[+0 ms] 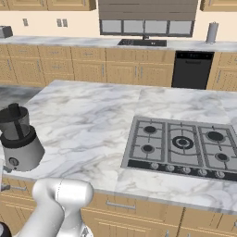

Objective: Open the blender lid, put the kiwi in the blender, close the lid, and start the blender.

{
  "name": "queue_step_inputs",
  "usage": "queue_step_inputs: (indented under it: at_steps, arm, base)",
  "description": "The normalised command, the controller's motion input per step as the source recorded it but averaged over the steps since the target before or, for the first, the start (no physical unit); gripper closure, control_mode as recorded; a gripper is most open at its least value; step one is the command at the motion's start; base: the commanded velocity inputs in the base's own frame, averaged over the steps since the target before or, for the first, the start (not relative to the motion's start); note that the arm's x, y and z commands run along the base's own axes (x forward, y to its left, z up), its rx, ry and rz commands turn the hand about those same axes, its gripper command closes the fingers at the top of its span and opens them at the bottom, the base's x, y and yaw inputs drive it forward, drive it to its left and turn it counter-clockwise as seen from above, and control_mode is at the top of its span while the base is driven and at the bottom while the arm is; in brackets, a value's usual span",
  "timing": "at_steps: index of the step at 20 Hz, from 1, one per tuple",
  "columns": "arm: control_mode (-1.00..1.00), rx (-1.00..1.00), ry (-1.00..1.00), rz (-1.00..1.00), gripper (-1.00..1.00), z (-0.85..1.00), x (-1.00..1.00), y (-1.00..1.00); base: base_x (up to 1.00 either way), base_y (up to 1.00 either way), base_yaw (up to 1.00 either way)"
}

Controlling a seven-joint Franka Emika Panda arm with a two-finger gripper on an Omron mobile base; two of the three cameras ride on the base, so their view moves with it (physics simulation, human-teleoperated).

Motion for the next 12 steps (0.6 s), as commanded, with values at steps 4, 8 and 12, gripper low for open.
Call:
queue_step_inputs:
  at_steps: [4,8,12]
  arm:
    - [-1.0,0.0,-0.11,0.0,-1.0,-0.12,0.15,0.06]
    - [-1.0,0.0,-0.07,0.01,-1.0,-0.24,0.1,0.18]
    - [-1.0,0.0,-0.09,0.04,-1.0,-0.3,0.17,0.11]
  base:
    - [0.0,0.0,0.0]
    - [0.0,0.0,0.0]
    - [0.0,0.0,0.0]
